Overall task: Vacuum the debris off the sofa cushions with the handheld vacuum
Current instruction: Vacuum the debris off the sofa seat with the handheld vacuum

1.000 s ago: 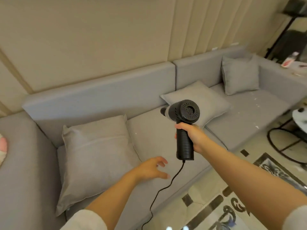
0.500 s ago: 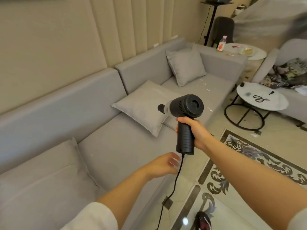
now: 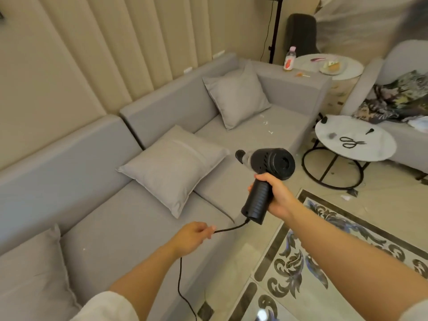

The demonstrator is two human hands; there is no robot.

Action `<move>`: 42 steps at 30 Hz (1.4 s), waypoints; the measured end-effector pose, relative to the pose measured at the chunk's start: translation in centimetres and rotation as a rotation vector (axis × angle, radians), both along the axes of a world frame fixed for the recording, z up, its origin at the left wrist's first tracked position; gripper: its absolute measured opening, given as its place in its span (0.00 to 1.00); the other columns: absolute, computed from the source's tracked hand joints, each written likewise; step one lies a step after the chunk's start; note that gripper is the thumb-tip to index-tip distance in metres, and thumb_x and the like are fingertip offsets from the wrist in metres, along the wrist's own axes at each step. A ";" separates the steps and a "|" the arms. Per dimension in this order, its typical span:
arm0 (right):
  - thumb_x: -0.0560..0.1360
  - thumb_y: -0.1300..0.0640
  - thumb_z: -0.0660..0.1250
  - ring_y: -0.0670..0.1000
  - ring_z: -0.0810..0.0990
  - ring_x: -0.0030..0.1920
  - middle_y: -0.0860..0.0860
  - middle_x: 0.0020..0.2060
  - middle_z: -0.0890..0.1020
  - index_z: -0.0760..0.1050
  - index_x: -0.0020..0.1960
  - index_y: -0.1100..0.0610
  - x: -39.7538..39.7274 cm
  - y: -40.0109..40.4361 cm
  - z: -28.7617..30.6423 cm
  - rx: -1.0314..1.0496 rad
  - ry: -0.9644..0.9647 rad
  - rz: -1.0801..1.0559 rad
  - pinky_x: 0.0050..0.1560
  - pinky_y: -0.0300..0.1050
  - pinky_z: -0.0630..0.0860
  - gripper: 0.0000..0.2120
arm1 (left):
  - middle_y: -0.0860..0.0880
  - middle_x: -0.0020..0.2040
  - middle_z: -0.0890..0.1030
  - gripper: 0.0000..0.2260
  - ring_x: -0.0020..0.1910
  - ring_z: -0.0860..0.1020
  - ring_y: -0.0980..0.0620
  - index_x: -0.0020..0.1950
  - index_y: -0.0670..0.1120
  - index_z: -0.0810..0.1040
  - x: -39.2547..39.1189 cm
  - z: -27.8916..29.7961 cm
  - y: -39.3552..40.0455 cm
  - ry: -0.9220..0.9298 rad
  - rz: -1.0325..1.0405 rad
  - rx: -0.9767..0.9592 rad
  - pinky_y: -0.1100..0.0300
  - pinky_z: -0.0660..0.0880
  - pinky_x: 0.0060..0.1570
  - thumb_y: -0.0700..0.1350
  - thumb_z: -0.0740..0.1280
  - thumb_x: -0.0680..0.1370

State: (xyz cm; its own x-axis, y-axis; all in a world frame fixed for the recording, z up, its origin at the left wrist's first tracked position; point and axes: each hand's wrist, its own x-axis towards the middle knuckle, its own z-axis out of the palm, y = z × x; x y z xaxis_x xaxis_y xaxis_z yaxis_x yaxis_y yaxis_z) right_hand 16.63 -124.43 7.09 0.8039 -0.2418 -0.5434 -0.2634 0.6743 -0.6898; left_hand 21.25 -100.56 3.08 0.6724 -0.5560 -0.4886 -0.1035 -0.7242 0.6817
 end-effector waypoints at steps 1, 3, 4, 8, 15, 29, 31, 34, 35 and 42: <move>0.71 0.59 0.69 0.54 0.79 0.40 0.56 0.33 0.80 0.72 0.50 0.59 0.3 -0.9 -0.1 0.005 0.011 -0.005 0.43 0.51 0.78 0.10 | 0.52 0.27 0.70 0.16 0.27 0.67 0.57 0.38 0.46 0.74 0.7 0.0 -0.3 -0.038 0.003 0.029 0.66 0.65 0.30 0.55 0.58 0.79; 0.70 0.59 0.69 0.54 0.79 0.40 0.55 0.31 0.81 0.73 0.49 0.59 1.4 -2.7 -0.3 0.015 0.022 -0.019 0.43 0.52 0.78 0.10 | 0.52 0.25 0.70 0.17 0.25 0.67 0.57 0.33 0.47 0.70 2.6 0.2 -0.9 -0.093 0.018 0.081 0.64 0.65 0.30 0.54 0.59 0.79; 0.70 0.59 0.69 0.54 0.79 0.40 0.55 0.32 0.81 0.73 0.49 0.59 1.8 -3.1 -0.4 0.011 0.026 -0.013 0.43 0.52 0.78 0.10 | 0.52 0.25 0.71 0.17 0.24 0.67 0.57 0.32 0.49 0.69 3.3 0.2 -0.9 -0.100 0.028 0.105 0.63 0.65 0.30 0.54 0.59 0.78; 0.69 0.59 0.69 0.54 0.80 0.39 0.56 0.36 0.80 0.73 0.49 0.59 5.3 -4.3 -1.2 -0.125 0.077 0.108 0.42 0.50 0.78 0.10 | 0.52 0.26 0.75 0.11 0.25 0.70 0.58 0.37 0.52 0.71 6.9 -0.5 -1.2 -0.007 -0.031 0.225 0.65 0.66 0.31 0.53 0.60 0.78; 0.70 0.60 0.68 0.54 0.80 0.33 0.59 0.35 0.79 0.73 0.49 0.62 11.1 -6.6 -4.7 -0.301 0.232 0.122 0.32 0.44 0.78 0.11 | 0.52 0.26 0.75 0.09 0.28 0.72 0.57 0.47 0.48 0.71 14.4 -3.5 -6.5 0.086 -0.179 0.261 0.64 0.68 0.38 0.53 0.59 0.78; 0.69 0.55 0.70 0.55 0.80 0.36 0.57 0.37 0.79 0.72 0.55 0.60 14.8 -25.9 -10.7 -0.046 0.430 -0.328 0.36 0.51 0.77 0.18 | 0.44 0.45 0.77 0.11 0.42 0.73 0.50 0.53 0.41 0.78 23.8 -6.5 -26.1 -0.009 -0.175 0.144 0.63 0.68 0.43 0.46 0.62 0.78; 0.68 0.55 0.70 0.56 0.80 0.37 0.57 0.38 0.79 0.72 0.56 0.60 16.2 -28.4 -12.6 -0.058 0.448 -0.276 0.37 0.50 0.77 0.19 | 0.43 0.46 0.78 0.12 0.45 0.75 0.46 0.53 0.41 0.78 24.3 -7.4 -28.4 -0.001 -0.149 0.184 0.62 0.67 0.43 0.47 0.62 0.78; 0.68 0.55 0.70 0.56 0.79 0.38 0.58 0.39 0.78 0.72 0.56 0.61 19.2 -32.7 -15.1 -0.071 0.505 -0.223 0.38 0.51 0.77 0.19 | 0.39 0.54 0.80 0.12 0.49 0.76 0.43 0.54 0.40 0.78 25.0 -8.8 -32.6 0.025 -0.102 0.270 0.61 0.68 0.45 0.47 0.61 0.78; 0.68 0.55 0.70 0.56 0.79 0.38 0.58 0.39 0.78 0.72 0.56 0.61 19.9 -33.7 -15.8 -0.067 0.525 -0.222 0.38 0.51 0.77 0.19 | 0.39 0.55 0.80 0.13 0.51 0.76 0.43 0.55 0.40 0.78 25.1 -8.9 -33.6 0.041 -0.095 0.305 0.62 0.67 0.44 0.47 0.61 0.79; 0.68 0.51 0.70 0.56 0.79 0.41 0.56 0.40 0.79 0.72 0.45 0.56 24.5 -40.0 -20.3 -0.020 0.641 -0.181 0.53 0.55 0.76 0.11 | 0.43 0.46 0.77 0.12 0.42 0.72 0.49 0.54 0.41 0.78 27.5 -10.8 -39.5 0.052 0.056 0.409 0.61 0.67 0.41 0.46 0.60 0.79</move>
State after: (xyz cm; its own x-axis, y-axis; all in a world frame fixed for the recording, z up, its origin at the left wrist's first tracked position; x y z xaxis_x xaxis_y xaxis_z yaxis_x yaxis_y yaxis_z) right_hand 41.09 -164.41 -13.23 0.2692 -0.3572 -0.8944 -0.5095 0.7353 -0.4470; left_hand 48.75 -140.06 -7.74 0.6645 -0.2720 -0.6960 -0.0292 -0.9401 0.3396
